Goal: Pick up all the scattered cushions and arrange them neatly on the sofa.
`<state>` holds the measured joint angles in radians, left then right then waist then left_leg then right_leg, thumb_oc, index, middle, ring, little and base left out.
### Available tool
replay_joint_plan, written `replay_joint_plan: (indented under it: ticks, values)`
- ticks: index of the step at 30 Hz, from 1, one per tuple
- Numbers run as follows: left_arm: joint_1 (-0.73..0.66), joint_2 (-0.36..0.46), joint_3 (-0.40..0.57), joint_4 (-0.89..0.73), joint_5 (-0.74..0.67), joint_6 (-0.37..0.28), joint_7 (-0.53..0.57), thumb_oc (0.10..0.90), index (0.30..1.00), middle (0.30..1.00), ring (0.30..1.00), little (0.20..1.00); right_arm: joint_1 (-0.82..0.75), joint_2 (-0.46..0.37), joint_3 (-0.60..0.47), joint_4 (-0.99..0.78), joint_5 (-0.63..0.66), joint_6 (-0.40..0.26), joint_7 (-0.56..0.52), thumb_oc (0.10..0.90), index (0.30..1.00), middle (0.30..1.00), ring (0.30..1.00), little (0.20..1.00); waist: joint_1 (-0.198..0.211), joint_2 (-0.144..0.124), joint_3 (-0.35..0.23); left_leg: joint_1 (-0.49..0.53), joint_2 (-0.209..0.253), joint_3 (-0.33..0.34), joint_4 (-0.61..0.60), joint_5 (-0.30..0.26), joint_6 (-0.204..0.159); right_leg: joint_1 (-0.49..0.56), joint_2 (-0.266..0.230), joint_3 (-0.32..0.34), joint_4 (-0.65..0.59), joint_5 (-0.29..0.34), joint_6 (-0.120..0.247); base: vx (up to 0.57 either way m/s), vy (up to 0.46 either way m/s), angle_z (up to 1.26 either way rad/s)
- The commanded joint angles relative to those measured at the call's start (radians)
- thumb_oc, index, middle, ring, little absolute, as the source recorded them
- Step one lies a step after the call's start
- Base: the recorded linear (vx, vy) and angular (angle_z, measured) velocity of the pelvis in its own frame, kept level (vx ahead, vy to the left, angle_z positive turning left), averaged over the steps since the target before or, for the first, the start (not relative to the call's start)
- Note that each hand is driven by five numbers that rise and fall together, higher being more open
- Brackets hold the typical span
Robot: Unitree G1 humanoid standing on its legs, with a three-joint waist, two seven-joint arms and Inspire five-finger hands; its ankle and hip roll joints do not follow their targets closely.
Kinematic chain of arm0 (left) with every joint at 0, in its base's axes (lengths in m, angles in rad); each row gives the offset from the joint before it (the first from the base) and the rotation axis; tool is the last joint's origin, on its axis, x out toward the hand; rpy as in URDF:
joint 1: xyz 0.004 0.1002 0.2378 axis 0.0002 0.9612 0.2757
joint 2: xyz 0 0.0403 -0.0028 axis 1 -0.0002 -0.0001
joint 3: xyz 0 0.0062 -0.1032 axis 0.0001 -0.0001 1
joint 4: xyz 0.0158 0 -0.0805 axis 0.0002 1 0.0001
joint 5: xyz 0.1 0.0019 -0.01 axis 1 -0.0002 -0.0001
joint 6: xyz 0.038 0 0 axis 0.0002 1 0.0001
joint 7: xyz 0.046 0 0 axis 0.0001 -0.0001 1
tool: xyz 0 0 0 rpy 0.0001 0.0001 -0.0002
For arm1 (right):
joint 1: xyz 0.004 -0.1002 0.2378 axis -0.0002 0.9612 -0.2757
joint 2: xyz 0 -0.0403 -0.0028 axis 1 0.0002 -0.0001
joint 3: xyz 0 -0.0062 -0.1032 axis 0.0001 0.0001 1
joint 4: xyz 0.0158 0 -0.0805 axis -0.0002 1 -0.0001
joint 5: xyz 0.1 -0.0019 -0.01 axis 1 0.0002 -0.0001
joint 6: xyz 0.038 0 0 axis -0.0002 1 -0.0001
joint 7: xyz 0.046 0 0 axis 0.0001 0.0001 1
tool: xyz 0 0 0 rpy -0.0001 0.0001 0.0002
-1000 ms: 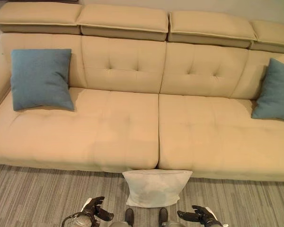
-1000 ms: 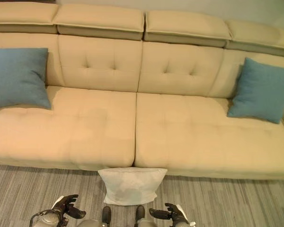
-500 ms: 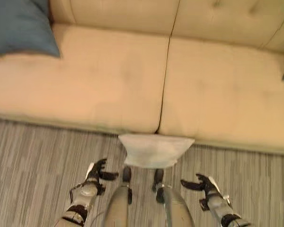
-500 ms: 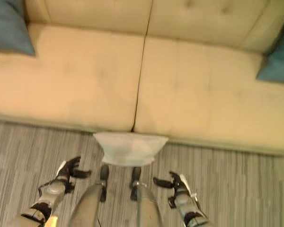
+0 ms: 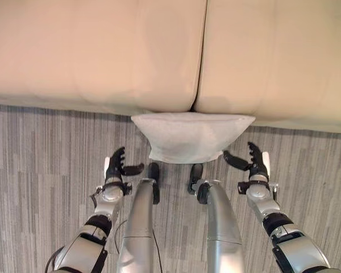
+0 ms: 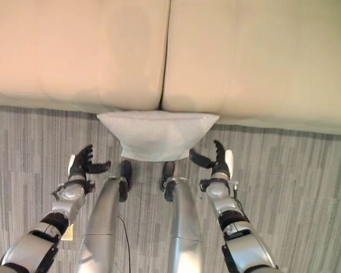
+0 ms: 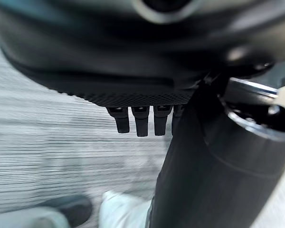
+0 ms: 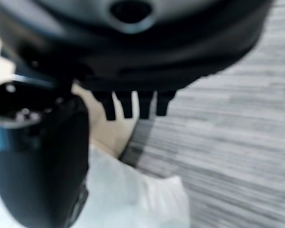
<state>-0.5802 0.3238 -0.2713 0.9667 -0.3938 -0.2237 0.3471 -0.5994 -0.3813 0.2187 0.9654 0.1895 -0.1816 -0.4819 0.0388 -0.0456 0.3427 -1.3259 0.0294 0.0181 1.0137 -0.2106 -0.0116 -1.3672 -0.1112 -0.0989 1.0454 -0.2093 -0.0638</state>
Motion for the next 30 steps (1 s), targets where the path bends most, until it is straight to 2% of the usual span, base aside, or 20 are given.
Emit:
replay_joint_plan:
  ticks: [1,3,4,7,10,12,18,22,30]
  values:
    - [0.048,0.001,0.023,-0.004,-0.036,-0.064,0.075,0.800,0.900,0.900,0.900,0.900,0.096,-0.038,0.003,-0.074,0.018,-0.056,-0.105,0.800,0.900,0.900,0.900,0.900,-0.021,0.038,-0.110,-0.057,-0.038,-0.005,-0.022,-0.049,0.026,0.014,-0.002,0.044,-0.043,-0.068,0.056,0.04,-0.019,0.02]
    - [0.033,0.004,0.023,-0.010,-0.034,-0.063,0.083,0.800,0.900,0.900,0.900,0.900,0.085,-0.040,0.002,-0.084,0.010,-0.055,-0.118,0.800,0.900,0.900,0.900,0.900,-0.022,0.039,-0.107,-0.084,-0.037,-0.006,-0.004,-0.057,0.028,-0.011,-0.002,0.049,-0.028,-0.074,0.055,0.02,-0.013,-0.01]
    - [-0.010,0.014,0.007,-0.029,-0.051,-0.070,0.087,0.800,0.900,0.900,0.900,0.900,0.045,-0.050,0.010,-0.088,0.010,-0.060,-0.130,0.800,0.900,0.900,0.900,0.900,-0.024,0.040,-0.106,-0.151,-0.043,-0.011,0.045,-0.069,0.033,-0.074,-0.002,0.057,0.019,-0.084,0.050,0.04,-0.021,-0.01]
    - [-0.034,0.021,-0.001,-0.037,-0.058,-0.071,0.085,0.800,0.900,0.900,0.900,0.900,0.025,-0.056,0.013,-0.089,0.020,-0.062,-0.126,0.800,0.900,0.900,0.900,0.900,-0.026,0.041,-0.108,-0.175,-0.044,-0.012,0.061,-0.074,0.034,-0.097,-0.002,0.061,0.035,-0.090,0.048,0.00,-0.004,0.01]
    - [-0.097,0.053,-0.040,-0.072,-0.082,-0.074,0.040,0.800,0.900,0.900,0.900,0.900,-0.041,-0.087,0.052,-0.099,0.042,-0.072,-0.079,0.800,0.900,0.900,0.900,0.900,-0.025,0.041,-0.105,-0.235,-0.044,-0.013,0.108,-0.082,0.036,-0.156,-0.003,0.069,0.078,-0.093,0.050,0.01,-0.022,0.06]
    - [-0.147,0.081,-0.069,-0.083,-0.083,-0.070,0.014,0.800,0.900,0.900,0.900,0.900,-0.092,-0.122,0.081,-0.093,0.062,-0.078,-0.046,0.800,0.900,0.900,0.900,0.900,-0.025,0.037,-0.084,-0.244,-0.045,-0.005,0.140,-0.095,0.038,-0.168,-0.004,0.077,0.113,-0.098,0.050,0.01,-0.037,0.03]
    - [-0.239,0.088,-0.125,-0.077,-0.071,-0.059,0.001,0.800,0.900,0.900,0.900,0.900,-0.211,-0.149,0.169,-0.101,0.045,-0.069,-0.024,0.800,0.900,0.900,0.900,0.900,-0.019,0.032,-0.037,-0.244,-0.035,0.003,0.177,-0.107,0.038,-0.174,-0.006,0.087,0.152,-0.098,0.052,0.00,-0.006,-0.02]
    - [-0.322,0.066,-0.178,-0.084,-0.090,-0.064,-0.008,0.800,0.900,0.900,0.900,0.900,-0.331,-0.138,0.269,-0.125,-0.003,-0.053,-0.022,0.800,0.900,0.900,0.900,0.900,-0.019,0.025,0.003,-0.244,-0.029,0.011,0.199,-0.110,0.038,-0.172,-0.003,0.091,0.164,-0.086,0.058,-0.01,-0.003,-0.01]
    - [-0.359,-0.006,-0.210,-0.139,-0.138,-0.085,-0.008,0.800,0.900,0.900,0.900,0.900,-0.403,-0.051,0.330,-0.155,-0.030,-0.044,-0.027,0.800,0.900,0.900,0.900,0.900,-0.019,0.019,0.014,-0.244,-0.033,0.009,0.204,-0.104,0.041,-0.171,0.002,0.089,0.164,-0.064,0.062,0.00,-0.001,0.00]
